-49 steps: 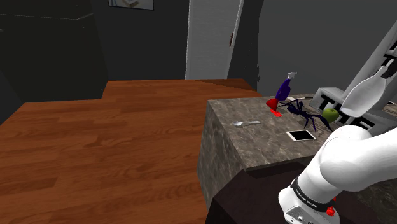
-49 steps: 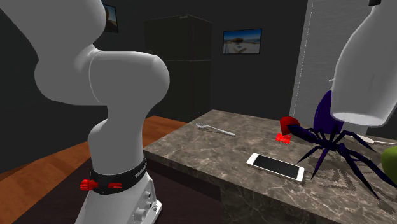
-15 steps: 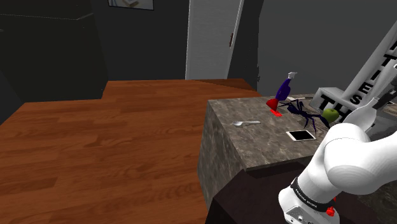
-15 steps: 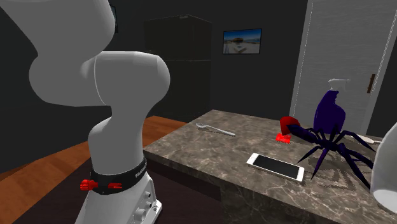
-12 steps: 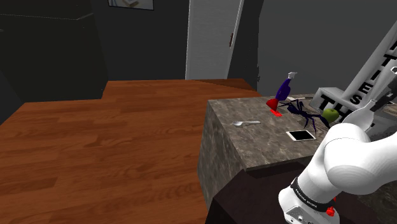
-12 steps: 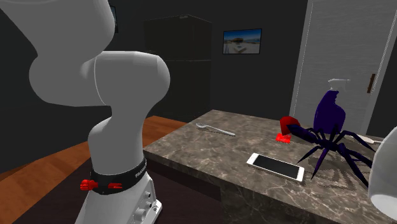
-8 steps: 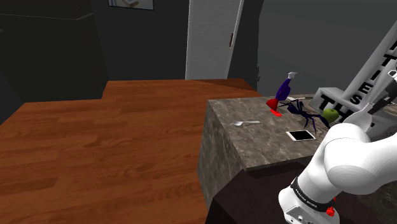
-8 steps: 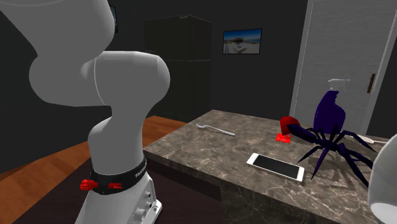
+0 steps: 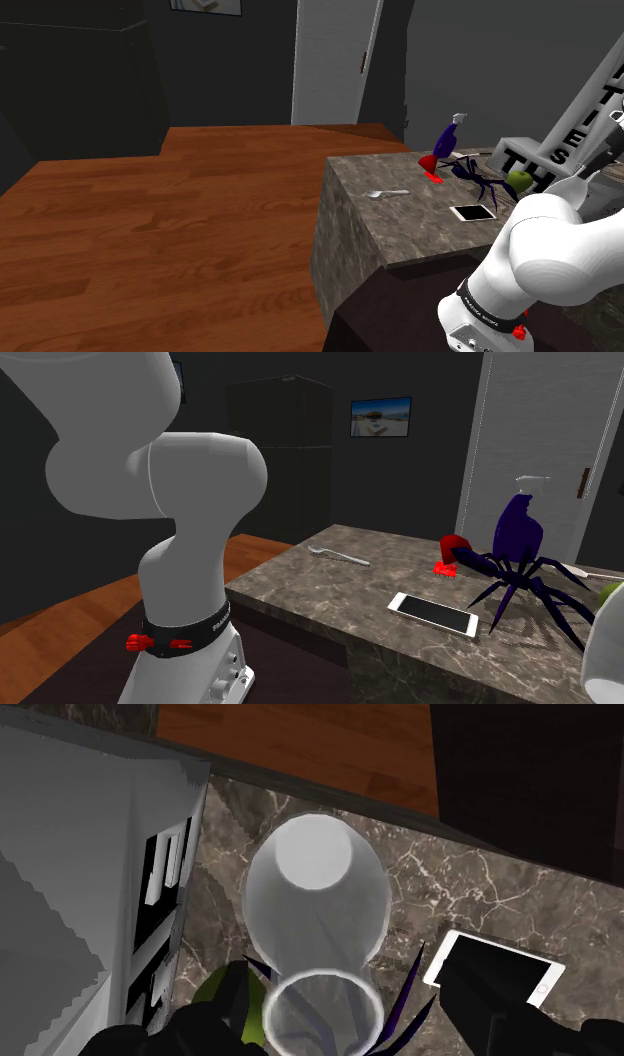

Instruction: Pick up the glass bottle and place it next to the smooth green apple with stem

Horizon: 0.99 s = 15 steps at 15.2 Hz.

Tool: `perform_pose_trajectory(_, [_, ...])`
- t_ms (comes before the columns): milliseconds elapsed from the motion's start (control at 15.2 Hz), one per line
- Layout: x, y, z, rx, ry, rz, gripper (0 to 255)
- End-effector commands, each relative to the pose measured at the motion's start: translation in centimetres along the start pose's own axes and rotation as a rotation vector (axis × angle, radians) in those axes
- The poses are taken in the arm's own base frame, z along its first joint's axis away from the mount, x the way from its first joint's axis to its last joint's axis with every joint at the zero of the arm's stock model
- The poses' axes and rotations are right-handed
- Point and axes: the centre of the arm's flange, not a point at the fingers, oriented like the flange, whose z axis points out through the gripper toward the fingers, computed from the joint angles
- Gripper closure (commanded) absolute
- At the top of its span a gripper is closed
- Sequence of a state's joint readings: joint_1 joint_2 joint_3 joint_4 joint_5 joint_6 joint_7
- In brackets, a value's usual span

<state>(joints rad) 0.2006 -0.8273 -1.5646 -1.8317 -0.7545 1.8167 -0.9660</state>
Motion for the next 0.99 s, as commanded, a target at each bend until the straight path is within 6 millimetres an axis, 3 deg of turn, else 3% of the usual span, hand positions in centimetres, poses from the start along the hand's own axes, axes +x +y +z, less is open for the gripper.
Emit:
perform_pose_trajectory(0, [0.0, 0.0, 0.0, 0.0, 0.0, 0.0, 0])
perform_pose_trajectory(132, [0.0, 0.0, 0.0, 0.0, 0.0, 0.0, 0])
perform_pose_trajectory(396, [0.0, 0.0, -5.0, 0.0, 0.0, 0.0, 0])
perform_pose_trajectory(924, [0.0, 0.0, -5.0, 0.0, 0.0, 0.0, 0])
